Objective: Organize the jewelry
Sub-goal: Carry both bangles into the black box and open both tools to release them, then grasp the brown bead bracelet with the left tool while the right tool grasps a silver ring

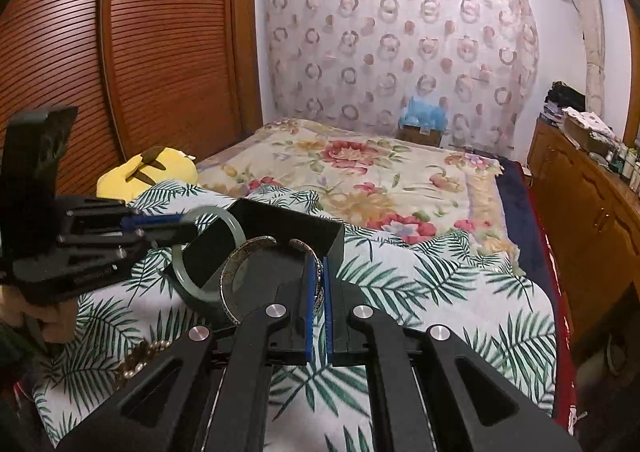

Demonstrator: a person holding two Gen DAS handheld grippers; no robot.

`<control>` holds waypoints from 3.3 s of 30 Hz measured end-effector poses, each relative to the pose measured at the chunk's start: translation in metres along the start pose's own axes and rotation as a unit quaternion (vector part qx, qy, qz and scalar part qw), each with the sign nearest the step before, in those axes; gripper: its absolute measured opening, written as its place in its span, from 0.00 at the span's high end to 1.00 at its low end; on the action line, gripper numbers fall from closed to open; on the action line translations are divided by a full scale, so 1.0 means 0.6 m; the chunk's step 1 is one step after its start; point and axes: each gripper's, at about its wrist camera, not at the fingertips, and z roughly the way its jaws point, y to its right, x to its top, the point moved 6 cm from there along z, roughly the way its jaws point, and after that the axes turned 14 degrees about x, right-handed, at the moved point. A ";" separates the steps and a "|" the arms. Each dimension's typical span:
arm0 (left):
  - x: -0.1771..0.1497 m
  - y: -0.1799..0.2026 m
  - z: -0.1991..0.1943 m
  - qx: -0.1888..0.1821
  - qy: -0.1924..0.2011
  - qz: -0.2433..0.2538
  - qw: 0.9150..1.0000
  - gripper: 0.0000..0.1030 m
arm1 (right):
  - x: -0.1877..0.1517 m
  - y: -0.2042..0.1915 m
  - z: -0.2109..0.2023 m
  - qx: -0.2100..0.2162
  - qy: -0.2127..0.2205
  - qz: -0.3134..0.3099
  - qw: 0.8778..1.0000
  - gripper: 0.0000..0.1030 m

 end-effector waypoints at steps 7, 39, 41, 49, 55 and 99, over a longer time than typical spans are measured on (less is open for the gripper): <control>-0.007 0.005 0.028 -0.005 -0.019 0.008 1.000 0.92 | -0.002 0.007 0.028 0.008 -0.008 0.004 1.000 0.95; -0.059 -0.044 -0.047 0.005 -0.013 -0.020 1.000 0.82 | -0.012 -0.031 0.078 0.019 -0.040 -0.017 0.999 0.94; -0.069 -0.042 -0.049 0.003 -0.015 -0.018 1.000 0.82 | -0.016 -0.036 0.065 0.018 -0.037 -0.015 0.999 0.94; -0.100 -0.028 -0.084 -0.004 -0.016 -0.016 1.000 0.82 | -0.045 -0.060 0.016 0.014 -0.034 -0.012 0.999 0.94; -0.131 -0.023 -0.112 -0.006 -0.020 -0.019 1.000 0.82 | -0.082 -0.073 -0.010 0.008 -0.044 -0.002 0.999 0.94; -0.222 -0.014 -0.115 -0.013 -0.073 -0.028 0.997 0.73 | -0.198 -0.094 0.004 0.005 -0.128 0.005 0.992 0.89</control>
